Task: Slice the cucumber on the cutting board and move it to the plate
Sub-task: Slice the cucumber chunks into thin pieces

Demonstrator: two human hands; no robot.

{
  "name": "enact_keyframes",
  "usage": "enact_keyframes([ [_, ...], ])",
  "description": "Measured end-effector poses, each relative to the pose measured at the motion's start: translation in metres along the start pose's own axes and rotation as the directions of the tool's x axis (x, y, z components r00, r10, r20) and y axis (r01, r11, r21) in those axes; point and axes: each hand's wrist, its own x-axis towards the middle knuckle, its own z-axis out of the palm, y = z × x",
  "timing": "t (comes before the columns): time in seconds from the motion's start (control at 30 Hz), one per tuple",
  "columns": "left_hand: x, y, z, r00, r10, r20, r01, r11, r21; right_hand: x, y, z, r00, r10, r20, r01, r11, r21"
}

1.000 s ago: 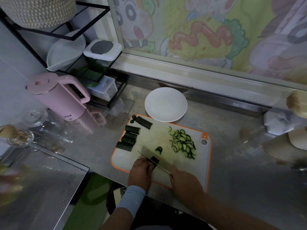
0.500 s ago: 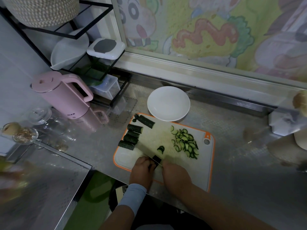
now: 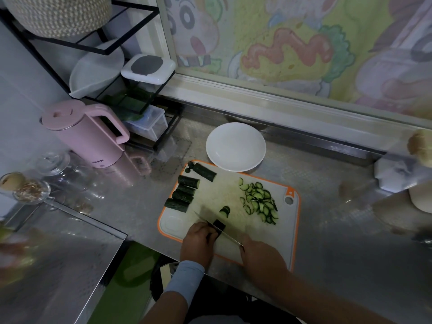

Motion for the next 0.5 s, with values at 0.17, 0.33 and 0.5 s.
enact_keyframes([
  [0.17, -0.001, -0.001, 0.001, 1.000, -0.001, -0.007, 0.001, 1.000, -0.004, 0.004, -0.002, 0.010, 0.999, -0.001, 0.034, 0.000, 1.000, 0.008],
  [0.33, -0.004, -0.003, 0.003, 0.999, 0.049, -0.019, -0.049, 0.999, -0.017, 0.021, -0.013, 0.015, 0.999, -0.040, 0.019, 0.040, 0.999, 0.011],
  [0.5, 0.000, -0.004, -0.002, 0.999, 0.034, 0.005, -0.034, 0.999, -0.005, 0.034, -0.025, 0.011, 1.000, 0.022, 0.002, -0.022, 1.000, 0.006],
])
